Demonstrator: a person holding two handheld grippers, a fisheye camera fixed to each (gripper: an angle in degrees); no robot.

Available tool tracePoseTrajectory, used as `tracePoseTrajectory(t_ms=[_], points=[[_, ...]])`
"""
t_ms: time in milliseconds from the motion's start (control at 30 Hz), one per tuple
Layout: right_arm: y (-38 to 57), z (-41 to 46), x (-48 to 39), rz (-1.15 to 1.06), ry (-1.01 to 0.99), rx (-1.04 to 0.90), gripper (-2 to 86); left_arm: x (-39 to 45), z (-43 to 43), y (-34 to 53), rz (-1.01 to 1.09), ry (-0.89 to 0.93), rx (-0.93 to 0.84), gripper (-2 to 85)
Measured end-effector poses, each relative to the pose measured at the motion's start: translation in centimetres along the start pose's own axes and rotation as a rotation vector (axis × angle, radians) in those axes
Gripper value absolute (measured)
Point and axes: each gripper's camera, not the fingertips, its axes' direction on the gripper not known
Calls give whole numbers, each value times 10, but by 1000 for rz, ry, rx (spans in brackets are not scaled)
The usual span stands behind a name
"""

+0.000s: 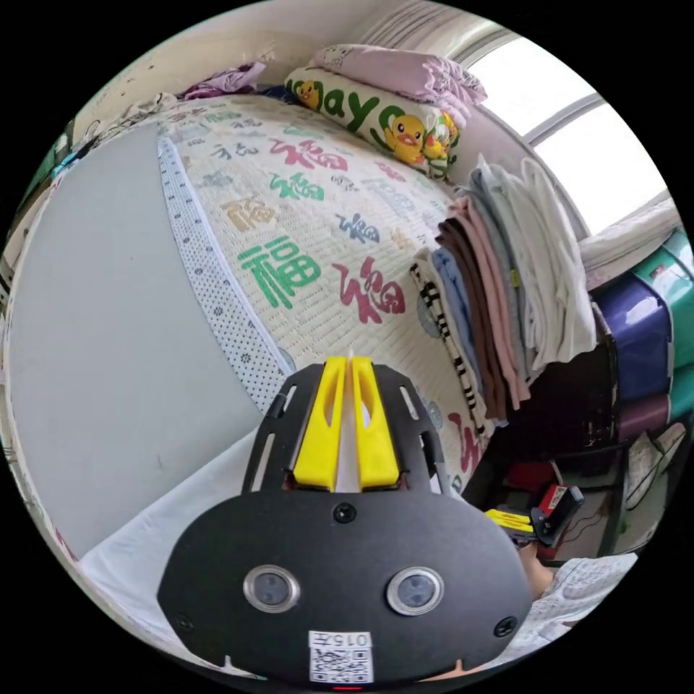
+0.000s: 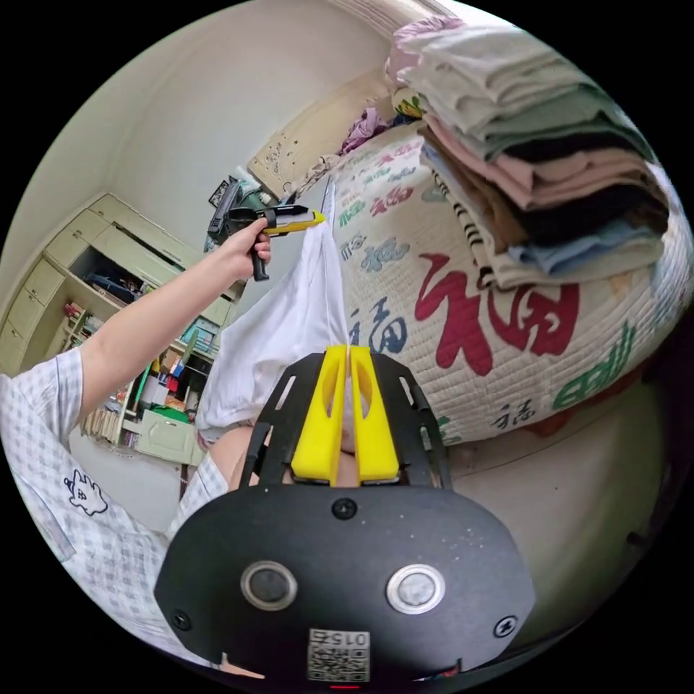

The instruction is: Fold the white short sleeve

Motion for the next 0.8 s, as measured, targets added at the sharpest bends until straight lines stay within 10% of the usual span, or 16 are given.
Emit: tracePoseTrajectory(t_ms=[333, 800], points=[[-83, -88, -179, -343, 90, 205, -1, -36, -128, 23, 62, 333, 315, -4], [-111, 216, -440, -749, -163, -456, -2, -280, -170, 210, -362, 169, 285, -8]])
